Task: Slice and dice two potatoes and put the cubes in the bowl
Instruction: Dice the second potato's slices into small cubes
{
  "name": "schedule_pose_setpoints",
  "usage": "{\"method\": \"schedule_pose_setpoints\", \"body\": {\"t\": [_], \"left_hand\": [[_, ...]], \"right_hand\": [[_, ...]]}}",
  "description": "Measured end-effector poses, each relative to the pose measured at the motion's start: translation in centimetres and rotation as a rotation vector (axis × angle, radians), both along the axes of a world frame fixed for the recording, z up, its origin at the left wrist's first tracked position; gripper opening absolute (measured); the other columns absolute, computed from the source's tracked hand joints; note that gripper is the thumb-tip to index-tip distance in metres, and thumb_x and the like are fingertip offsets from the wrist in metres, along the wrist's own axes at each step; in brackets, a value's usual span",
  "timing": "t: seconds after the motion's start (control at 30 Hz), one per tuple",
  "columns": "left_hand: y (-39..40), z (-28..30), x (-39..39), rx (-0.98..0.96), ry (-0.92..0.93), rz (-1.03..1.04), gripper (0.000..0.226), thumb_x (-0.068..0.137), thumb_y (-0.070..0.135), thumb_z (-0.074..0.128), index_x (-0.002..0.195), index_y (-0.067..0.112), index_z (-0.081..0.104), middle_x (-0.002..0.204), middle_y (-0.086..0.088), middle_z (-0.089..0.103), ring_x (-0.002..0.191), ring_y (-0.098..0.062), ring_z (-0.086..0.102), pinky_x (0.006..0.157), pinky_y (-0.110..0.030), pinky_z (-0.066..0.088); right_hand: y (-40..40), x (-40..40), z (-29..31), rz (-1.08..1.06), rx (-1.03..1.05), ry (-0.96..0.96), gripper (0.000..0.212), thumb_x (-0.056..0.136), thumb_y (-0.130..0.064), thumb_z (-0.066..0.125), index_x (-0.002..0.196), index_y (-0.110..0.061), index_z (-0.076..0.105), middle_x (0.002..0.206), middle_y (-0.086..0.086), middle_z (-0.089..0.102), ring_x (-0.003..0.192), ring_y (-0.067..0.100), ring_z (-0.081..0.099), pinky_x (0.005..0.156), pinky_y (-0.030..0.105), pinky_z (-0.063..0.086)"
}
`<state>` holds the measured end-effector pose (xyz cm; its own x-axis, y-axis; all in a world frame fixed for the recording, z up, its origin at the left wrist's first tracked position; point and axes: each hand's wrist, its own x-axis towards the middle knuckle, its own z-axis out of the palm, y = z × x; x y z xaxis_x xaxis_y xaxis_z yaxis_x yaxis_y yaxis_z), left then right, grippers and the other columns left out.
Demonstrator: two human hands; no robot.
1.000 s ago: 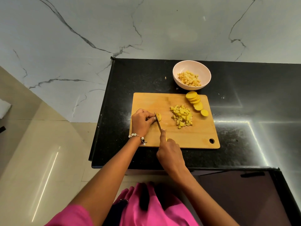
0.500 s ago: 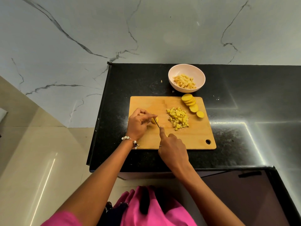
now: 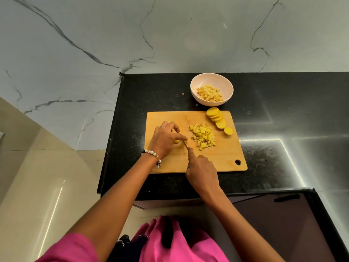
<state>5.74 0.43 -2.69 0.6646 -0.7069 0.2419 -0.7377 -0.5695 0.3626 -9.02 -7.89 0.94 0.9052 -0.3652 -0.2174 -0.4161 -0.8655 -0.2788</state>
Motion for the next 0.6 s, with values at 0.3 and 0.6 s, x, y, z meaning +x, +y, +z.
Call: {"method": "schedule_pose_setpoints", "body": {"t": [0.3,0.6], "left_hand": [[-0.1,0.1,1.1,0.059,0.138,0.066,0.038,0.082,0.007,0.065,0.096,0.042,0.072,0.106,0.006,0.053,0.099,-0.016,0.042,0.083,-0.037,0.042],[-0.2,-0.4,-0.2,-0.233,0.328,0.505,0.016,0.087,0.018,0.062,0.097,0.022,0.073,0.096,-0.001,0.064,0.095,-0.020,0.056,0.080,-0.033,0.047]], "right_hand": [[-1.3,-1.8,1.4,-0.012,0.145,-0.065,0.051,0.095,-0.023,0.040,0.146,-0.028,0.033,0.107,0.013,0.063,0.092,0.034,0.058,0.067,0.036,0.045],[-3.3,-1.4,1.6,-0.162,0.297,-0.243,0.042,0.095,-0.020,0.046,0.136,-0.025,0.050,0.101,0.015,0.068,0.085,0.036,0.061,0.069,0.036,0.047]]}}
